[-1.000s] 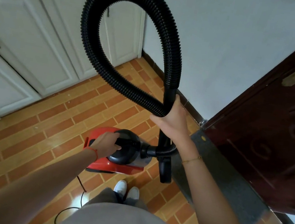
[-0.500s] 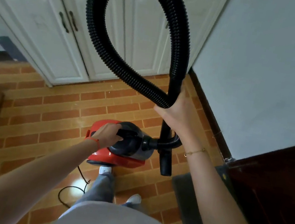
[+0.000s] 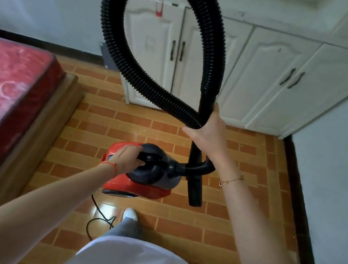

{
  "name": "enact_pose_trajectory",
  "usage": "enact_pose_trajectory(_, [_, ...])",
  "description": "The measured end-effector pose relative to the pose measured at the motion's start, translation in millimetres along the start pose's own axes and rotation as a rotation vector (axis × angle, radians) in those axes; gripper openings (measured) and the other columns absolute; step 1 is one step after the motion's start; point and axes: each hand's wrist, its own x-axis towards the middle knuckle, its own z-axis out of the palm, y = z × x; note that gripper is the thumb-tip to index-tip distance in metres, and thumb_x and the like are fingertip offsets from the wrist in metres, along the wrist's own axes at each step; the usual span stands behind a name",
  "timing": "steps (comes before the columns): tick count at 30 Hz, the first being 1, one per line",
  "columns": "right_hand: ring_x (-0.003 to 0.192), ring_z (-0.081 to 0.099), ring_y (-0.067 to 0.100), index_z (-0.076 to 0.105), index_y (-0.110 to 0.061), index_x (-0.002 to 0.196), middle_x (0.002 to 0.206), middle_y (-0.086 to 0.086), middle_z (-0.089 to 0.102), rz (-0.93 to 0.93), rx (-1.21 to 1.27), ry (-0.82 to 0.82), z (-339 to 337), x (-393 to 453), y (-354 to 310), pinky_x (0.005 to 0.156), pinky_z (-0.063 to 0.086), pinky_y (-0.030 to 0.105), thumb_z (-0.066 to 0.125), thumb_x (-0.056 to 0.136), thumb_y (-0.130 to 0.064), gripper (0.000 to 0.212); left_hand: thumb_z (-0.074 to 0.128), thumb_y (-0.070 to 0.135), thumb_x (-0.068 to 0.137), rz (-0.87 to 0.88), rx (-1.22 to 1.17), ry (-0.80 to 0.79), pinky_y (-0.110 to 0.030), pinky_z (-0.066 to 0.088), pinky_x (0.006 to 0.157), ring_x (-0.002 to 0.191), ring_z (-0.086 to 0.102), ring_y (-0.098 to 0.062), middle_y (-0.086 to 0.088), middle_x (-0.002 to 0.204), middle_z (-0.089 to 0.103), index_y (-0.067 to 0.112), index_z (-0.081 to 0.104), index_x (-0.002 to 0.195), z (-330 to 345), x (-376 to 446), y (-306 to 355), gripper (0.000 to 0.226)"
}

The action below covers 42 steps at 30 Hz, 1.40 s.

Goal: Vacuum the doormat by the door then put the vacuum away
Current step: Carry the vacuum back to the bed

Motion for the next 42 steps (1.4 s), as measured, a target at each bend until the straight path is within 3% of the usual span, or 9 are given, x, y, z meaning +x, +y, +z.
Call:
enact_pose_trajectory(4, [0.073,0.058,0.007,0.045,-0.016,0.111,0.081,-0.008,0.053,-0.071,0.029,-0.073,54,42,-38,0.062,0.054,0.031,0.079,0.068,-0.022,0.055,0.068,0.021,0.084,-0.093,-0.023,0.057,-0.038,0.049,0.071,0.090,0.063,-0.031,-0.012,0.094,0.069,0.009,0.061,0.098,-29,6,-61,0.020])
enact_pose_trajectory(10, [0.070,0.055,0.003,0.044,-0.016,0.110,0.078,-0.008,0.050,-0.214,0.047,-0.199,133,90,-95,0.056,0.046,0.023,0.078,0.068,-0.025,0.055,0.068,0.023,0.084,-0.242,-0.069,0.139,-0.040,0.049,0.080,0.097,0.063,-0.030,-0.010,0.101,0.069,0.013,0.062,0.107,-66,-2,-147,0.026])
enact_pose_trajectory(16, [0.076,0.057,0.010,0.044,-0.017,0.114,0.081,-0.012,0.052,-0.322,0.076,-0.372,205,127,-155,0.059,0.044,0.021,0.078,0.071,-0.023,0.055,0.067,0.022,0.085,-0.380,-0.110,0.256,-0.038,0.049,0.086,0.105,0.062,-0.028,-0.008,0.113,0.068,0.016,0.059,0.125,-91,-20,-217,0.041])
enact_pose_trajectory(23, [0.071,0.056,0.003,0.046,-0.024,0.091,0.079,-0.009,0.052,-0.470,0.106,-0.558,303,162,-222,0.058,0.043,0.021,0.074,0.068,-0.029,0.037,0.072,0.023,0.079,-0.581,-0.251,0.363,-0.038,0.048,0.089,0.110,0.061,-0.029,-0.008,0.115,0.068,0.016,0.061,0.123,-106,-54,-297,0.046])
enact_pose_trajectory(28, [0.073,0.062,0.006,0.049,-0.014,0.106,0.078,-0.008,0.058,-0.511,0.122,-0.715,386,185,-258,0.059,0.051,0.028,0.071,0.064,-0.036,0.052,0.070,0.019,0.079,-0.735,-0.344,0.412,-0.039,0.050,0.087,0.107,0.062,-0.029,-0.009,0.112,0.069,0.015,0.063,0.119,-110,-68,-355,0.041])
enact_pose_trajectory(35, [0.085,0.063,0.013,0.043,-0.020,0.115,0.088,-0.004,0.061,-0.537,0.108,-0.905,500,221,-310,0.075,0.056,0.035,0.078,0.067,-0.025,0.060,0.070,0.021,0.081,-0.916,-0.407,0.380,-0.041,0.050,0.083,0.103,0.062,-0.031,-0.011,0.108,0.069,0.012,0.064,0.107,-120,-65,-437,0.028])
enact_pose_trajectory(42, [0.086,0.062,0.014,0.036,-0.023,0.132,0.087,-0.006,0.059,-0.595,0.101,-1.079,599,248,-347,0.076,0.056,0.036,0.077,0.066,-0.026,0.077,0.069,0.020,0.084,-1.053,-0.500,0.420,-0.041,0.050,0.077,0.094,0.062,-0.032,-0.012,0.098,0.068,0.011,0.062,0.097,-125,-47,-495,0.017])
